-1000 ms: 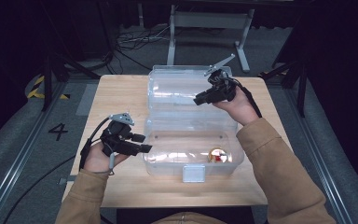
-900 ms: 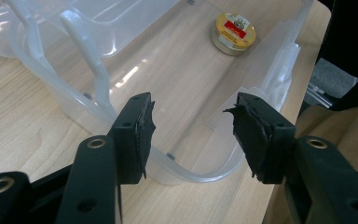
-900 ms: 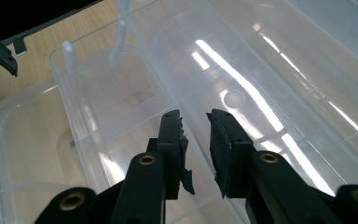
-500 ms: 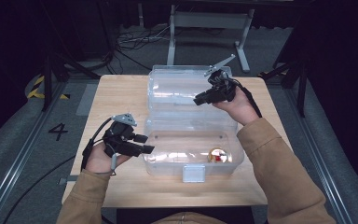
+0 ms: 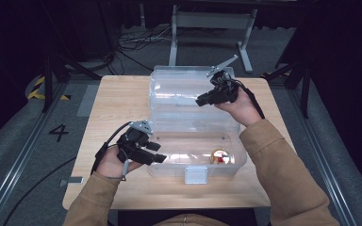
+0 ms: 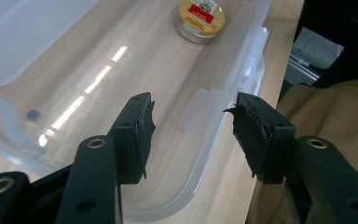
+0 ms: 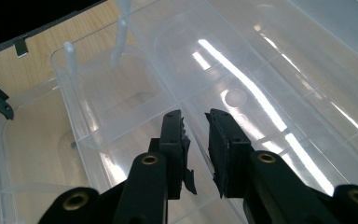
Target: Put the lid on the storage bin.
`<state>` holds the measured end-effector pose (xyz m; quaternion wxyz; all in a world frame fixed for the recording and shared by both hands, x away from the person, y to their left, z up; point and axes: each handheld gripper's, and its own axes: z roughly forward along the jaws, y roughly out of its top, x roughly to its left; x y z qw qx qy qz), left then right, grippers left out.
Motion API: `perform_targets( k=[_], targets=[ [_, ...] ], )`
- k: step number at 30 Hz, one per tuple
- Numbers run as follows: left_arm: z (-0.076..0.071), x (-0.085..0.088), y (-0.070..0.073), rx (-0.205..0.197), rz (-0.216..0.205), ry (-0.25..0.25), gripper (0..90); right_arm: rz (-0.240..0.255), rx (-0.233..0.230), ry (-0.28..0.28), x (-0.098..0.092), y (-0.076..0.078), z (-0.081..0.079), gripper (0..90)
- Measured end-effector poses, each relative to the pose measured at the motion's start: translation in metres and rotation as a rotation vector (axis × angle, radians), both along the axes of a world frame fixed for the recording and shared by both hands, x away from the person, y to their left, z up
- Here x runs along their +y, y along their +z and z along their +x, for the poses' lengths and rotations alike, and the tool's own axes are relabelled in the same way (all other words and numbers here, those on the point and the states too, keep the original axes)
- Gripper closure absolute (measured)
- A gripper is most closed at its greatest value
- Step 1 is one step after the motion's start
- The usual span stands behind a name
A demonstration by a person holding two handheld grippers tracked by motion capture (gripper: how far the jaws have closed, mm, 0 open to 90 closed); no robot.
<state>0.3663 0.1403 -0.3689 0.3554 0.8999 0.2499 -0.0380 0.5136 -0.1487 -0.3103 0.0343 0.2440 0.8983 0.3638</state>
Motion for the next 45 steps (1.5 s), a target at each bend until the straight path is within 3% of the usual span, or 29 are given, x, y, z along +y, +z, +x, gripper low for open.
perform_targets(
  k=[12, 21, 24, 28, 30, 32, 37, 45],
  targets=[
    [-0.002, -0.027, -0.015, 0.02, 0.071, -0.091, 48.8, 0.006, 0.0, 0.001, 0.0, 0.0, 0.0, 75.6],
    [-0.002, -0.039, -0.028, 0.046, 0.178, -0.131, 52.7, 0.021, 0.005, 0.0, -0.002, -0.002, 0.001, 75.5],
    [-0.002, -0.041, -0.032, 0.046, 0.211, -0.133, 56.5, 0.022, 0.005, 0.001, -0.002, -0.002, 0.001, 75.6],
    [-0.003, -0.043, -0.033, 0.027, 0.242, -0.151, 73.6, 0.023, 0.005, -0.001, -0.002, -0.002, 0.001, 75.6],
    [-0.004, -0.044, -0.033, -0.001, 0.26, -0.17, 77.0, 0.023, 0.006, -0.002, -0.002, -0.002, 0.001, 75.6],
    [-0.004, -0.044, -0.033, -0.004, 0.257, -0.172, 77.6, 0.021, 0.005, -0.001, -0.002, -0.002, 0.001, 75.7],
    [-0.007, -0.044, -0.034, -0.054, 0.257, -0.196, 78.9, 0.019, 0.004, -0.003, -0.001, -0.002, 0.0, 75.7],
    [-0.007, -0.044, -0.035, -0.06, 0.25, -0.2, 79.3, 0.019, 0.012, -0.006, 0.0, -0.001, -0.002, 77.4]
  ],
)
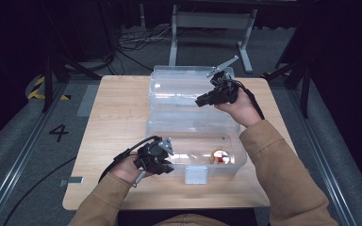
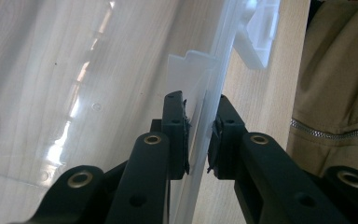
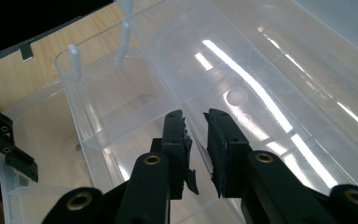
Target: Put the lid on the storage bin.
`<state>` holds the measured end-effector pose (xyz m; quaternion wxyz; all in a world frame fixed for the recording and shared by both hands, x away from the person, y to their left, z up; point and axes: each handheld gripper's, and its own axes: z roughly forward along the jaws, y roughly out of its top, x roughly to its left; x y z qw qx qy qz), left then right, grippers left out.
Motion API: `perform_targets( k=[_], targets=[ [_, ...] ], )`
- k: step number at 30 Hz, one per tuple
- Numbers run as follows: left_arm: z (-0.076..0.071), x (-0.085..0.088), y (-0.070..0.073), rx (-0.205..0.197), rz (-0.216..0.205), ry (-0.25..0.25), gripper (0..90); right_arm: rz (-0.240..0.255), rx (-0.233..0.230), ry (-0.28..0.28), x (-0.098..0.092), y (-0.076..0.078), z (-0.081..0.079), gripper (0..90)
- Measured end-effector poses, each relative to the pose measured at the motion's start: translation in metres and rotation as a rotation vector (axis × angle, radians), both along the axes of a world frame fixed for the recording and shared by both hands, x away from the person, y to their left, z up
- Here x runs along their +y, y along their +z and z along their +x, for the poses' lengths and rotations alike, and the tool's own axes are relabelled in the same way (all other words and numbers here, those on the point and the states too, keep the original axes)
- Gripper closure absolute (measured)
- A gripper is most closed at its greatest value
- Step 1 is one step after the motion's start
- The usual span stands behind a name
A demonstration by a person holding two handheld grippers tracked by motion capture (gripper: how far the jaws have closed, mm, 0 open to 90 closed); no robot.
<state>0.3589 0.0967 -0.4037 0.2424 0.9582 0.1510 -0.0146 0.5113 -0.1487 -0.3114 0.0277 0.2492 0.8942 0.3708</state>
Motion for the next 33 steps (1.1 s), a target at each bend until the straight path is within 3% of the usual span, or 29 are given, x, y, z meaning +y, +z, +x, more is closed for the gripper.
perform_targets(
  k=[33],
  targets=[
    [0.0, 0.001, -0.001, -0.002, -0.015, 0.007, 78.9, -0.029, -0.057, 0.054, 0.002, 0.01, -0.031, 79.9]
  ],
)
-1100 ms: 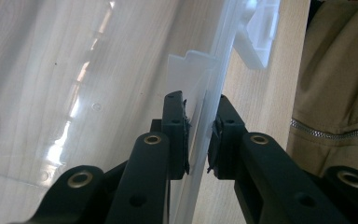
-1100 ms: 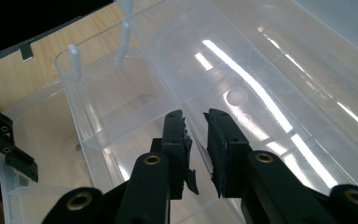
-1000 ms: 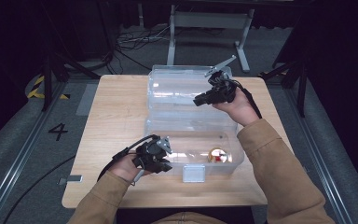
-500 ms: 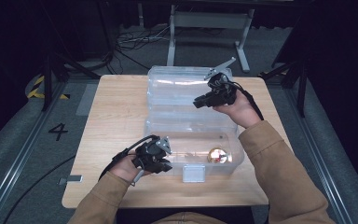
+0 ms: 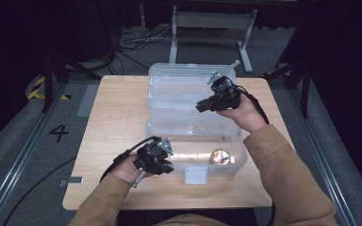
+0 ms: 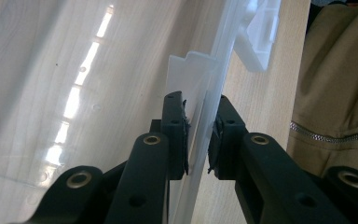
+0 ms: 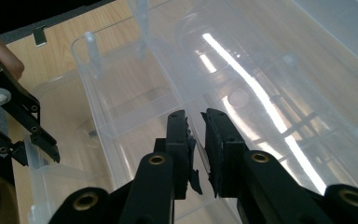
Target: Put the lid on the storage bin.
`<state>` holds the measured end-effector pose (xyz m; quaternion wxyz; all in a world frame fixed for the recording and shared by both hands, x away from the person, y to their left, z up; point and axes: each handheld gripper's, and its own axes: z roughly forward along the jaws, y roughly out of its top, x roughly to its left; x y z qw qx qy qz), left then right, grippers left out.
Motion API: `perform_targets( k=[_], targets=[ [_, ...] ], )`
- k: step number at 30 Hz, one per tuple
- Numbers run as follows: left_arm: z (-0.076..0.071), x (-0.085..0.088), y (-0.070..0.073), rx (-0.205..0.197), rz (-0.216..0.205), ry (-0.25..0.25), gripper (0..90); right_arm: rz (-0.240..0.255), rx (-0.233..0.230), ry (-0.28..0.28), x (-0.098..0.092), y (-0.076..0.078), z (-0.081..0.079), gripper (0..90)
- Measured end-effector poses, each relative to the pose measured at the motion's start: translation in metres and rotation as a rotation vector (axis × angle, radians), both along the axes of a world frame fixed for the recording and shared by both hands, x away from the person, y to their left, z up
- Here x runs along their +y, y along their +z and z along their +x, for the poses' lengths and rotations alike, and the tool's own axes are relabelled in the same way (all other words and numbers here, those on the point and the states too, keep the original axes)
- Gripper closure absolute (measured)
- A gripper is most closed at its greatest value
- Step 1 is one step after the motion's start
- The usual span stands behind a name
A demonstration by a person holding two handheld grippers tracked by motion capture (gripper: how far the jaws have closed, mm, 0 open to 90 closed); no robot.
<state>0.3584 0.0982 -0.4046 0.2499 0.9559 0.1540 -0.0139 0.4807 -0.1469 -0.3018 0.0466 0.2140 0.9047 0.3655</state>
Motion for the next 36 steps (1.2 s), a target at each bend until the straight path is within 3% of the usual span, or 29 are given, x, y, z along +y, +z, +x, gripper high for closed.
perform_targets(
  k=[36],
  targets=[
    [-0.001, 0.002, -0.001, -0.002, -0.026, 0.011, 78.5, -0.011, -0.023, 0.071, -0.003, 0.001, -0.036, 81.5]
  ],
)
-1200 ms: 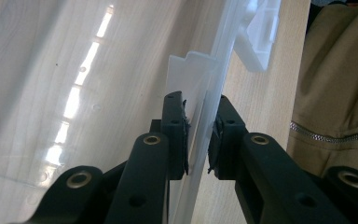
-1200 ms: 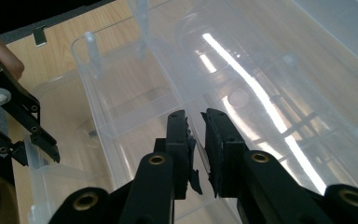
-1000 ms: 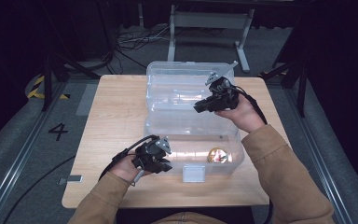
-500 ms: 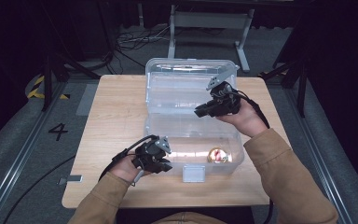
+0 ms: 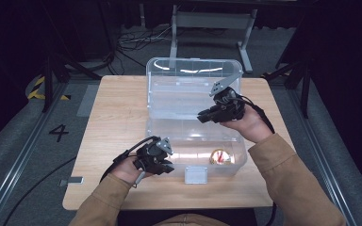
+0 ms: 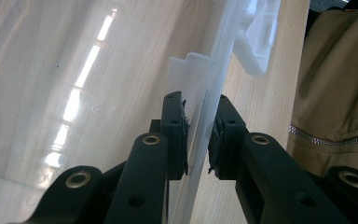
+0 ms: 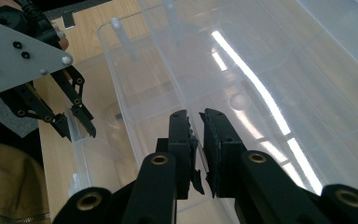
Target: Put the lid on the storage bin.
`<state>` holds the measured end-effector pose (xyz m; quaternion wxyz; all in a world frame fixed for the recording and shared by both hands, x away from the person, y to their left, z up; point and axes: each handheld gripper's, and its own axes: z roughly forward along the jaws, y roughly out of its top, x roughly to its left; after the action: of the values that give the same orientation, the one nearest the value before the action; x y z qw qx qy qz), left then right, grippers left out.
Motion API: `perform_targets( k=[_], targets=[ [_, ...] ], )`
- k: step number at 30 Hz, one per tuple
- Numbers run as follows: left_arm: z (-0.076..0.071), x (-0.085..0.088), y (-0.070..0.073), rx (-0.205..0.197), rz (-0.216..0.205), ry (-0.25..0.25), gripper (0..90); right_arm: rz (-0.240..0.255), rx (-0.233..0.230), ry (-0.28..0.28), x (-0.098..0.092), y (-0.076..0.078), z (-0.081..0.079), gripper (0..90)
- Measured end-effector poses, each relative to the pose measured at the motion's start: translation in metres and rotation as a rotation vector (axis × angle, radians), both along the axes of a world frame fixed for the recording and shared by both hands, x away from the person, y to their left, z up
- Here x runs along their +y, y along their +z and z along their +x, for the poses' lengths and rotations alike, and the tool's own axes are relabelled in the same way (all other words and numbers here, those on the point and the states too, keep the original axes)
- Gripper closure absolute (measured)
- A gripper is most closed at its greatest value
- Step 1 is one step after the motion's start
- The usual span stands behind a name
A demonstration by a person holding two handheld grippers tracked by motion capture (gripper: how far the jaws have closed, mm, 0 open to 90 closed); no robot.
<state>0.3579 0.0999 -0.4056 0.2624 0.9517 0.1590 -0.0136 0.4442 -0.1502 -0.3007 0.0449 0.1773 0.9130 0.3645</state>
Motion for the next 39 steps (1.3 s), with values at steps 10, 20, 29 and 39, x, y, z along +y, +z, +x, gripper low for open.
perform_targets(
  k=[10, 20, 29, 39],
  targets=[
    [0.0, 0.0, 0.0, 0.003, -0.004, 0.0, 78.4, -0.011, -0.004, 0.018, 0.0, -0.001, -0.011, 81.9],
    [0.0, 0.001, 0.0, 0.004, -0.004, 0.003, 78.3, -0.039, -0.013, 0.043, 0.002, -0.004, -0.024, 82.3],
    [0.001, 0.001, 0.0, 0.002, -0.006, -0.001, 78.3, -0.059, -0.005, 0.081, 0.003, -0.011, -0.036, 82.9],
    [0.001, 0.001, 0.0, -0.001, -0.009, -0.002, 78.3, -0.091, -0.019, 0.098, 0.005, -0.015, -0.046, 83.1]
  ],
)
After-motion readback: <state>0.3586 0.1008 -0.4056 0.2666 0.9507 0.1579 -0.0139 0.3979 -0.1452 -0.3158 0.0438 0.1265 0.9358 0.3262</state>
